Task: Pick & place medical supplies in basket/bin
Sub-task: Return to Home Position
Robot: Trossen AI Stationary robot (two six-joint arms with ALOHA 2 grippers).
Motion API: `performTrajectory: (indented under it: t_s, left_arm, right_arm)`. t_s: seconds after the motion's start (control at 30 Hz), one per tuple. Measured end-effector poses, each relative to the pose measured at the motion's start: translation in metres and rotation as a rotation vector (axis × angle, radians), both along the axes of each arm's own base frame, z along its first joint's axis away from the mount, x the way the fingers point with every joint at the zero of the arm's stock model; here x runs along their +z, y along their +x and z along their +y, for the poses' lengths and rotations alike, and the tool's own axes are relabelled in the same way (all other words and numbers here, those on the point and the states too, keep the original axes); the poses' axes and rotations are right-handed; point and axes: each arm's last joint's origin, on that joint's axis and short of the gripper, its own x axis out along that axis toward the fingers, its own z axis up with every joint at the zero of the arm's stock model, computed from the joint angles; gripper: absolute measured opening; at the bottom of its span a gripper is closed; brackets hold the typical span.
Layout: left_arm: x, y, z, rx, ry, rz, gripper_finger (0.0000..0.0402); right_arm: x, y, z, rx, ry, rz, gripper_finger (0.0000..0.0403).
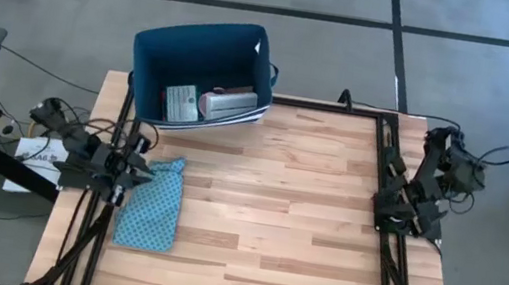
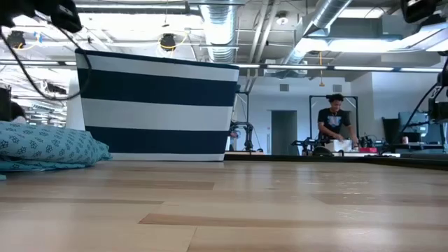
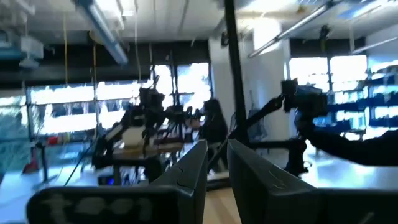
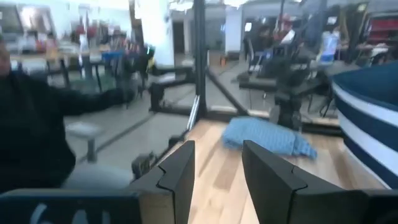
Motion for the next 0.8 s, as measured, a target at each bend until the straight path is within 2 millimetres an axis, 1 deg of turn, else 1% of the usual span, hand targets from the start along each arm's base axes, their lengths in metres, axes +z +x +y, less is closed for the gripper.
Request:
performTrajectory:
  t_s: [0.07, 0.13, 0.23, 0.33, 0.4, 0.47, 0.57, 0.63, 0.8]
  left_arm:
    - [-0.007, 0.002, 0.001, -0.016, -0.006, -0.038, 0.0055]
    - [-0.015, 0.005, 0.002, -0.006, -0.026, -0.026, 0.0055]
    - [-0.018, 0.009, 0.007, 0.044, -0.069, 0.01, 0.0055]
    - [-0.017, 0.01, 0.012, 0.091, -0.076, -0.001, 0.0055]
    - [-0.016, 0.01, 0.015, 0.132, -0.069, -0.014, 0.0055]
    - [-0.016, 0.011, 0.018, 0.165, -0.068, -0.014, 0.0055]
    - [-0.019, 0.013, 0.02, 0.13, -0.102, 0.022, 0.0055]
    - [-0.022, 0.014, 0.021, 0.116, -0.13, 0.052, 0.0055]
    - [-0.026, 0.016, 0.023, 0.168, -0.135, 0.102, 0.0055]
  right_arm:
    - [-0.001, 0.0, 0.001, 0.028, 0.013, -0.034, 0.0128]
    - [-0.006, 0.0, 0.004, 0.075, 0.001, -0.068, 0.0128]
    - [-0.014, 0.003, 0.01, 0.069, -0.006, -0.107, 0.0127]
    - [-0.024, 0.007, 0.019, 0.076, -0.023, -0.126, 0.0128]
    - [-0.03, 0.01, 0.023, 0.045, -0.026, -0.153, 0.0128]
    - [-0.038, 0.014, 0.028, 0.04, -0.068, -0.196, 0.0127]
    - [-0.049, 0.018, 0.035, 0.062, -0.127, -0.252, 0.0127]
    - [-0.055, 0.02, 0.038, 0.071, -0.132, -0.257, 0.0128]
    - [-0.065, 0.023, 0.041, 0.077, -0.083, -0.216, 0.0127]
